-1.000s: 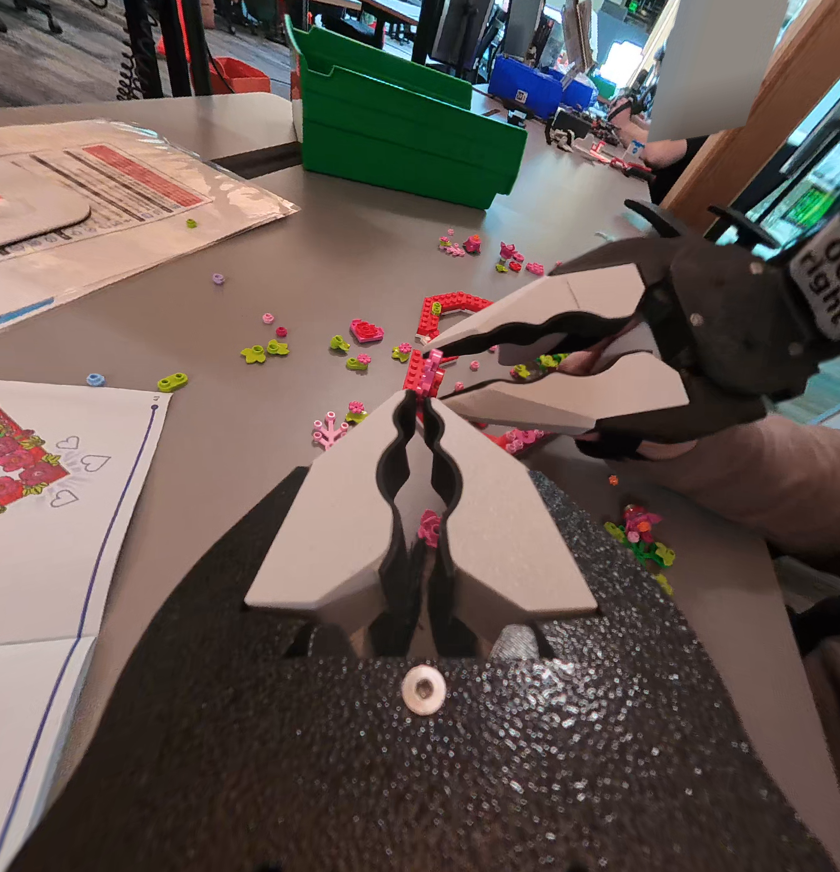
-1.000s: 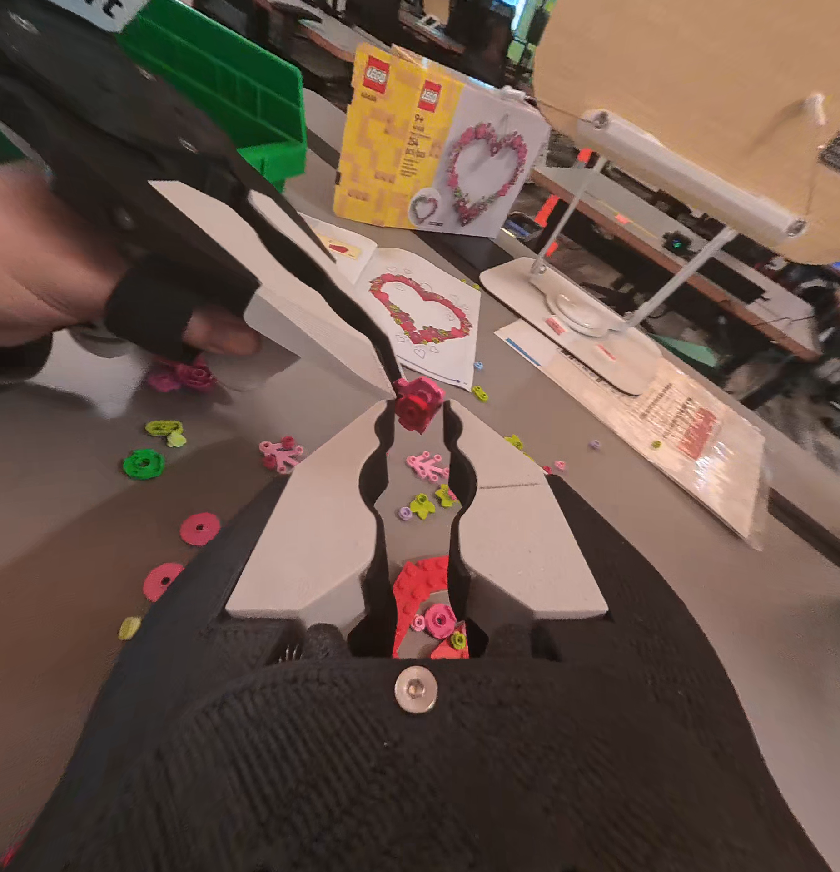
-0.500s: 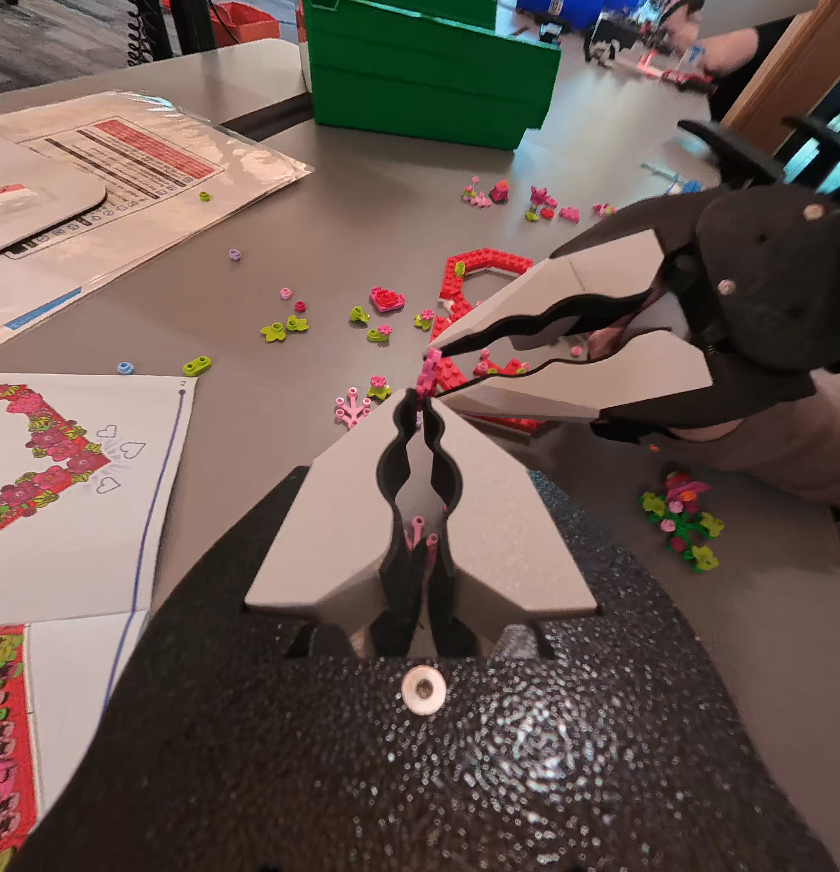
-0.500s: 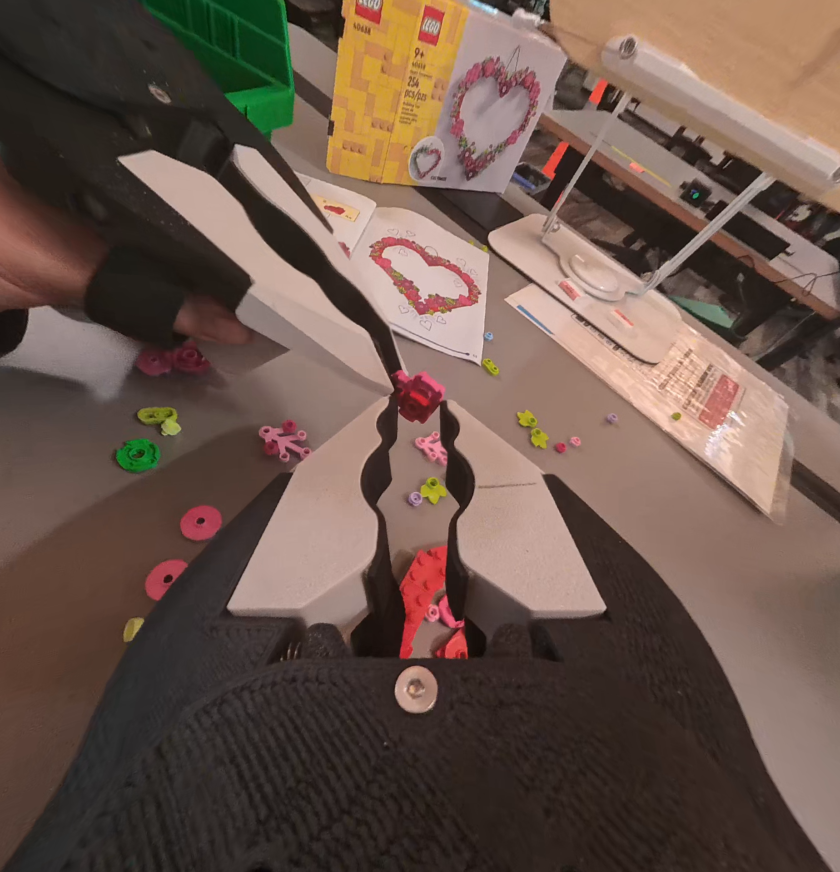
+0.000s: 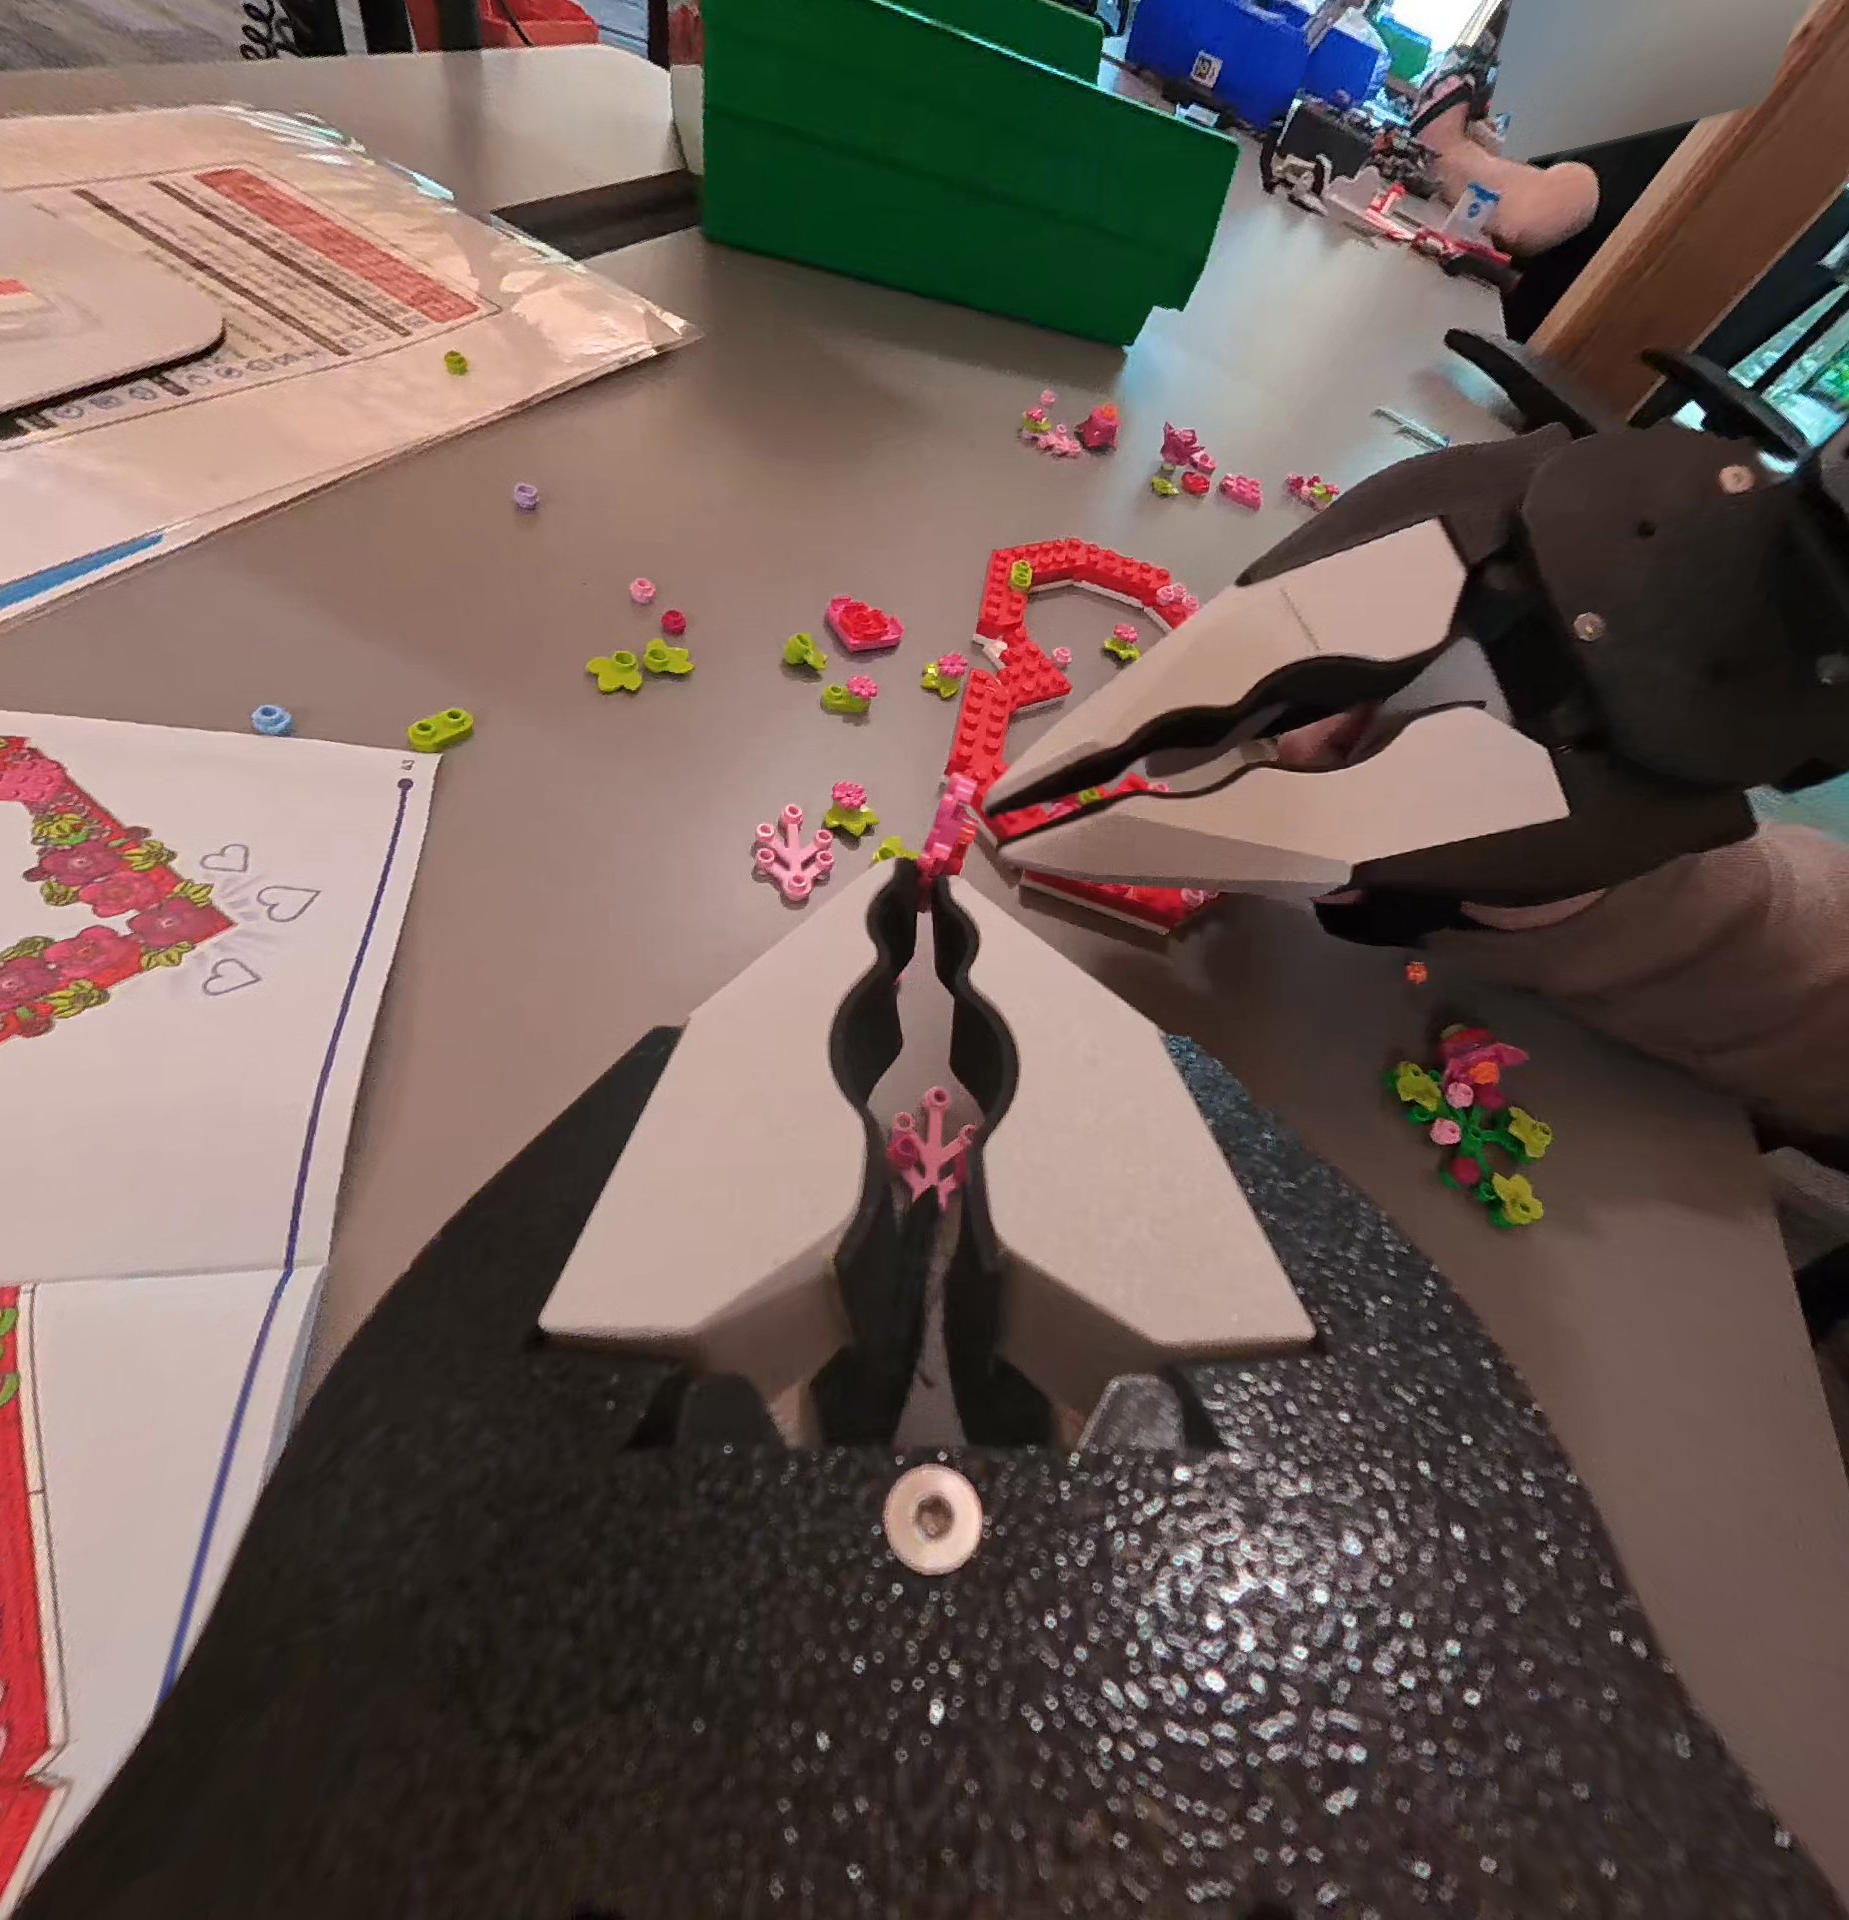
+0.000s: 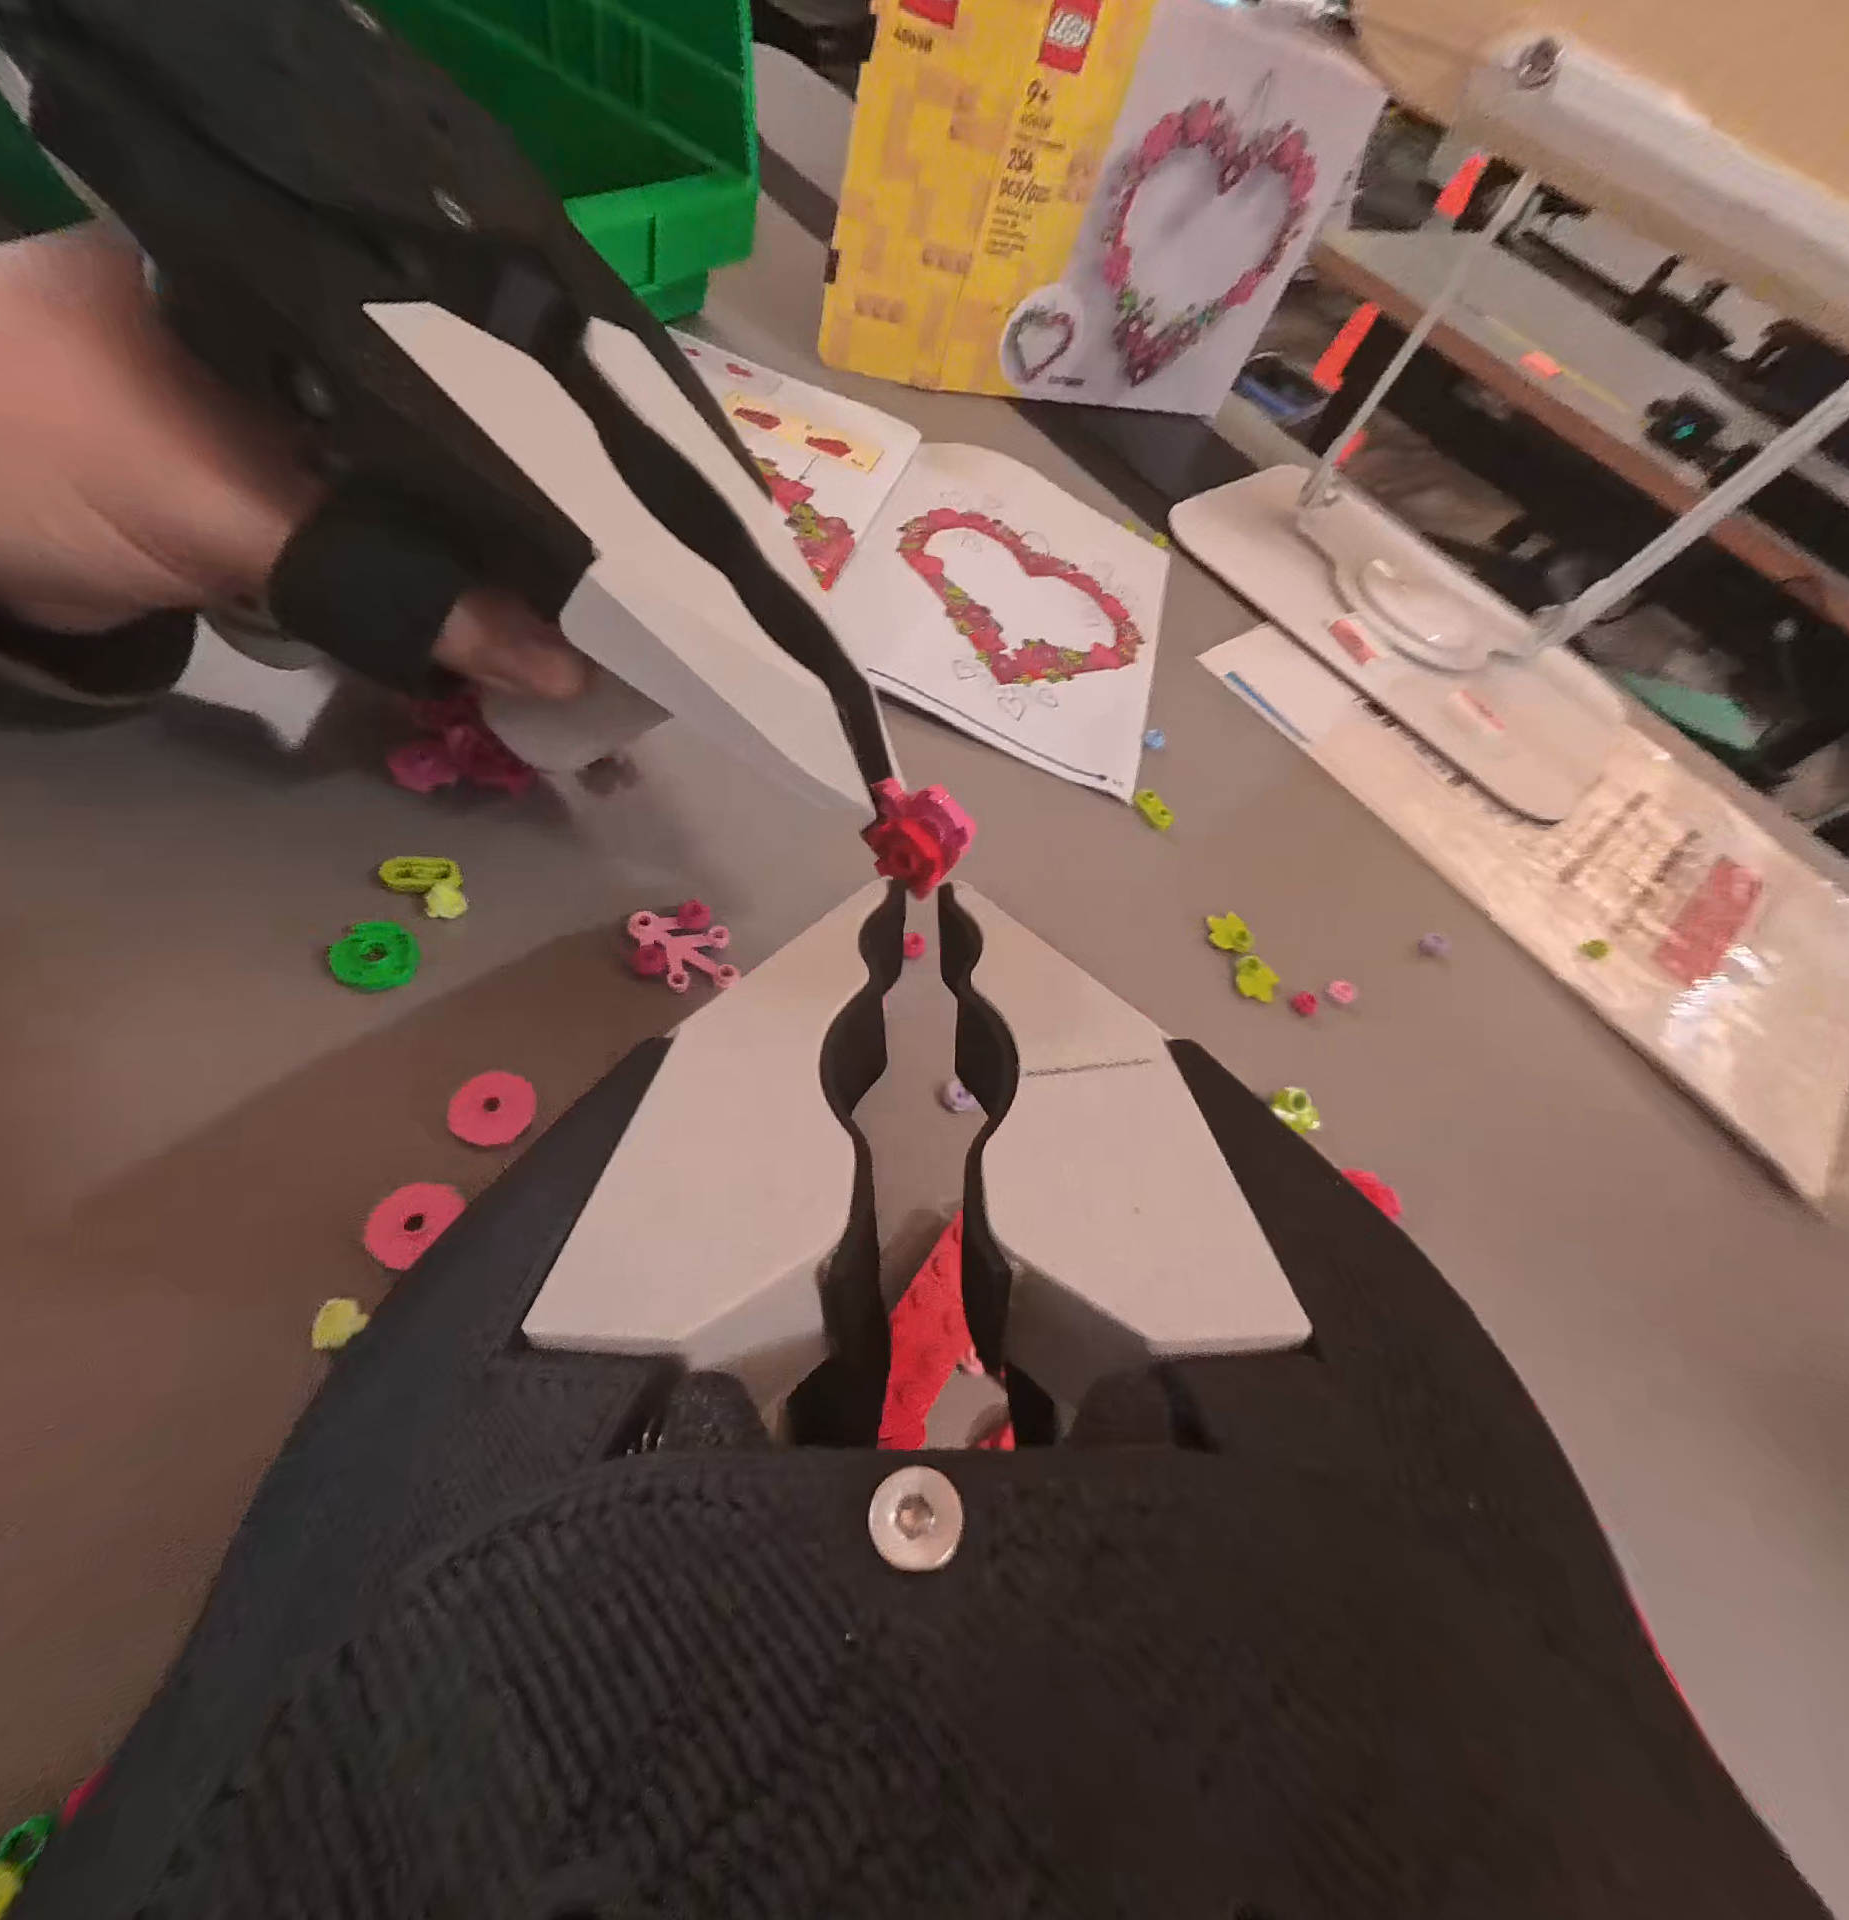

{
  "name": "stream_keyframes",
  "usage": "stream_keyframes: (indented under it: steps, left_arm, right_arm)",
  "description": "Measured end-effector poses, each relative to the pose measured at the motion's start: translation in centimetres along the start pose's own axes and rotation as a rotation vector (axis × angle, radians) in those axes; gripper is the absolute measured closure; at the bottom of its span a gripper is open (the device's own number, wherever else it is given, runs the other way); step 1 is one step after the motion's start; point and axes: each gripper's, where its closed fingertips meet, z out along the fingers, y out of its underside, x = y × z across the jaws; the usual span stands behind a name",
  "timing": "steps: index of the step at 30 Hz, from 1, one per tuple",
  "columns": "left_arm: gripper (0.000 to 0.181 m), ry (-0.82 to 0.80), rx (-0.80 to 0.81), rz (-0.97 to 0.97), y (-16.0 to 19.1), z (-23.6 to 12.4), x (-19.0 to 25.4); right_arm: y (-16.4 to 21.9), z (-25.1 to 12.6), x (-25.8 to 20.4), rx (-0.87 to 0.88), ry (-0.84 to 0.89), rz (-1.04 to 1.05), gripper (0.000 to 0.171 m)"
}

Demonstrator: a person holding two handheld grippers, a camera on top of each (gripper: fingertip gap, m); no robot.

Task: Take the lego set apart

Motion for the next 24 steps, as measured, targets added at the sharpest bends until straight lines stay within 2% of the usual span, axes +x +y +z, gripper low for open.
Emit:
stream_keyframes:
  steps: [10, 15, 21, 22, 24]
  left_arm:
    - [0.181, 0.042, 0.014, 0.034, -0.4, 0.0, 0.9]
    - [0.181, -0.058, 0.011, -0.001, -0.1, -0.8, -1.8]
    - [0.181, 0.048, 0.032, -0.104, -0.4, -0.5, -0.6]
    - [0.181, 0.066, 0.027, -0.116, -0.3, -0.2, -0.2]
    - [0.181, 0.109, 0.022, -0.157, -0.2, 0.1, 0.5]
  right_arm:
    - [0.0, -0.1, 0.2, -0.009, 0.052, -0.068, 0.171]
    - [-0.3, -0.4, 0.1, -0.002, 0.038, -0.084, 0.171]
    - [-0.8, 0.0, -0.3, 0.043, 0.021, -0.079, 0.171]
    - [-0.7, 0.1, -0.3, 0.031, 0.037, -0.104, 0.139]
    - [-0.4, 0.4, -0.4, 0.008, 0.063, -0.163, 0.135]
